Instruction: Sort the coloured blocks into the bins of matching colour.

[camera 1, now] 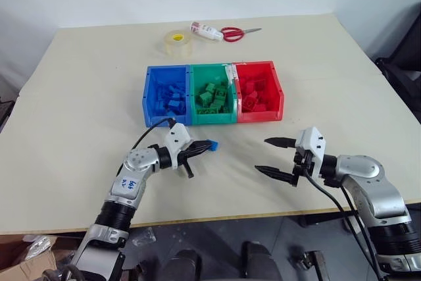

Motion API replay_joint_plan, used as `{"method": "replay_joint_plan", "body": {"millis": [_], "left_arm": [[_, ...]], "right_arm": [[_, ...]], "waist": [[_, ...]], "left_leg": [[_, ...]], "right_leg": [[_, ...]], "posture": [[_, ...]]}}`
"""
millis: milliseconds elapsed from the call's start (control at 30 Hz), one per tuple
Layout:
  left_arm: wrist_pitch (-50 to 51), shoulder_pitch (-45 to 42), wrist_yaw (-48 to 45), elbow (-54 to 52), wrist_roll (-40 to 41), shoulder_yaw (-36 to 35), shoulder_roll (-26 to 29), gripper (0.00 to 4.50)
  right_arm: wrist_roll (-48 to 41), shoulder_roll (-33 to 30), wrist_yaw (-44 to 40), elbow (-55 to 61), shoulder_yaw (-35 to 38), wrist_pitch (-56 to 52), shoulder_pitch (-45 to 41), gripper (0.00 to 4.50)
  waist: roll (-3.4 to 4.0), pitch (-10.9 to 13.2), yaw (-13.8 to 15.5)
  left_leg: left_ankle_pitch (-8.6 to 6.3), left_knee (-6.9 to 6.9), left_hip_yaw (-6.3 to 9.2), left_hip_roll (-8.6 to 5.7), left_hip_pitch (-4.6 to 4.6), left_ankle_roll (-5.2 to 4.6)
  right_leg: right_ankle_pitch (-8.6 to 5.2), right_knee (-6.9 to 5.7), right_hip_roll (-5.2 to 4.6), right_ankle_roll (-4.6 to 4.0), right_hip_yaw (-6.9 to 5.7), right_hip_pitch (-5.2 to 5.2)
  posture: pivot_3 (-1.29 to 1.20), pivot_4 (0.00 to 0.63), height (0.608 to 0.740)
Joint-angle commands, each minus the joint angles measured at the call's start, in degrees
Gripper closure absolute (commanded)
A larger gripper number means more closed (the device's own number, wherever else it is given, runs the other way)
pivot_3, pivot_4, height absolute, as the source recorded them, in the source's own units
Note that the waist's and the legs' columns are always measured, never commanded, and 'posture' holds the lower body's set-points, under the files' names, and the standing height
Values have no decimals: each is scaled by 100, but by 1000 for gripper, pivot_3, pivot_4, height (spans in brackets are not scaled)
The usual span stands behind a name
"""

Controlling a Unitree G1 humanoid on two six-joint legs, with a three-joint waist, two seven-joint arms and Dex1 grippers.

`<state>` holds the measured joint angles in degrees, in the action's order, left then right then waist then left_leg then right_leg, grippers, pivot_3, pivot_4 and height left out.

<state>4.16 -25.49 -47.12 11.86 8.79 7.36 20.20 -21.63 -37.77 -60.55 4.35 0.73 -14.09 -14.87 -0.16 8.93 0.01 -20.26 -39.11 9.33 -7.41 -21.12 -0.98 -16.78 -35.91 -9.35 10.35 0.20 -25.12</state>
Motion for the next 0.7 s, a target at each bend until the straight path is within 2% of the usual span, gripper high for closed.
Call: {"method": "replay_joint_plan", "body": {"millis": [33, 133, 333, 533, 567, 700], "left_arm": [[21, 121, -105, -361, 132, -36, 62, 4487], [363, 124, -150, -652, 351, -123, 72, 3912], [460, -28, -54, -714, 180, -33, 182, 2077], [188, -161, 26, -323, -115, 139, 111, 192], [149, -183, 29, -237, -156, 163, 87, 46], [-40, -328, -10, 213, -295, 308, -55, 46]], "right_arm": [[-66, -24, -58, 37, 74, 71, -146, 0], [-63, -12, -69, -2, 53, 76, -200, 0], [-48, 28, -74, -34, 10, 93, -233, 0], [-59, 49, -32, 28, 38, 85, -159, 0], [-64, 47, -25, 41, 47, 81, -143, 0], [-69, 34, 15, 87, 74, 64, -82, 0]], "waist": [[0, 0, -1], [0, 0, 9], [0, 0, -2], [0, 0, 1], [0, 0, 6], [0, 0, 11]], "left_leg": [[0, 0, 0, 0, 0, 0], [0, 0, 0, 0, -2, 0], [0, 0, 0, 0, 0, 0], [0, -1, 0, -1, -1, 0], [0, -1, 0, -1, -1, 0], [0, -1, 0, -1, -1, 0]], "right_leg": [[0, 0, 0, 0, 0, 0], [0, 0, 0, 0, 0, 0], [0, 0, 0, 0, 0, 0], [0, 0, 0, 0, 0, 0], [0, -1, 0, 0, 0, 0], [0, -2, 0, 0, -1, 0]], "posture": [[0, 150, 740], [0, 150, 740], [0, 150, 740], [0, 150, 740], [0, 150, 740], [0, 150, 740]]}}
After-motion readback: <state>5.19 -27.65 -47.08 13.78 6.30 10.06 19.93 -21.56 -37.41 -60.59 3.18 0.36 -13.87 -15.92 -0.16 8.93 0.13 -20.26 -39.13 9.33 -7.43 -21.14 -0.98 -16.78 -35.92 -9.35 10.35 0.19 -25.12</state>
